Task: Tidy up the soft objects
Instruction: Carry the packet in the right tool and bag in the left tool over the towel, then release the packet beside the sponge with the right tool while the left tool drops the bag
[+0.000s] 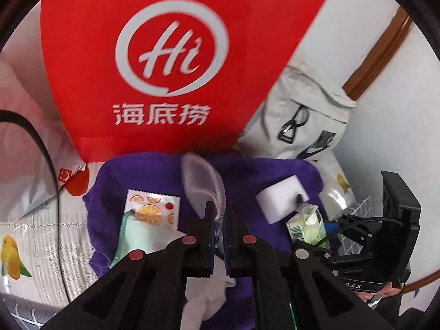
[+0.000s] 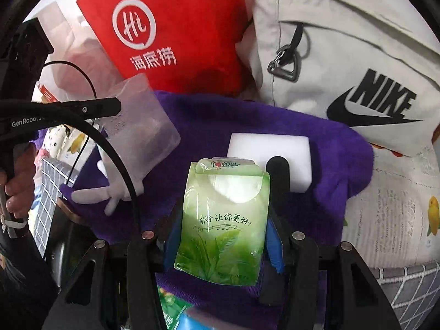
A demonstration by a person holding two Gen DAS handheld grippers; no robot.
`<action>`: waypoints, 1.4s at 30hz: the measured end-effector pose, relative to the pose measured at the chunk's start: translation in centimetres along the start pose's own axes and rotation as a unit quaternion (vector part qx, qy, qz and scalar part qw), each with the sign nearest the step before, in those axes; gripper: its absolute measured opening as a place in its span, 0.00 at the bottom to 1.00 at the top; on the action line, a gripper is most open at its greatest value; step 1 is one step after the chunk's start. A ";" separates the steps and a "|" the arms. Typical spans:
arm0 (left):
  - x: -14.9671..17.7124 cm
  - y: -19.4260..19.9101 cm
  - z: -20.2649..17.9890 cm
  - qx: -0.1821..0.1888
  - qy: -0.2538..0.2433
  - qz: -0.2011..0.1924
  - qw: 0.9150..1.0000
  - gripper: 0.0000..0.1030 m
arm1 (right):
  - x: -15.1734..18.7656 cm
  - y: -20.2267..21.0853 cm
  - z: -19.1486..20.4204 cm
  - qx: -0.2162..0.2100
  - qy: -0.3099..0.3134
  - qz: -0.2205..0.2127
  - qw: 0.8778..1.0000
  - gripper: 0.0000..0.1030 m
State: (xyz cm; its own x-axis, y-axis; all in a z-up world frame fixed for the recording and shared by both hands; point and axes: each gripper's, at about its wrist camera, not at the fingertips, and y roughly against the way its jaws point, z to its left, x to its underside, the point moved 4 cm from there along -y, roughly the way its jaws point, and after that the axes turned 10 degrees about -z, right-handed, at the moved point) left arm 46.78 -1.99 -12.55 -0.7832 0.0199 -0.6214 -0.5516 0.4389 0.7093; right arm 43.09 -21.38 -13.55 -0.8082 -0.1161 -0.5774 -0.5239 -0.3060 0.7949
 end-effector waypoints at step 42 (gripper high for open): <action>2.9 6.6 0.6 -0.096 -0.047 0.024 0.994 0.66 | 0.5 -1.8 2.7 0.029 0.037 0.057 0.997 0.72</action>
State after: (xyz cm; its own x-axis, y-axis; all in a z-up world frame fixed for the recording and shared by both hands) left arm 41.06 1.46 -9.84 -0.7845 0.1234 -0.6077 -0.5664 0.2562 0.7833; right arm 42.93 -18.35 -14.79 -0.8422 -0.2173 -0.4934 -0.4465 -0.2318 0.8642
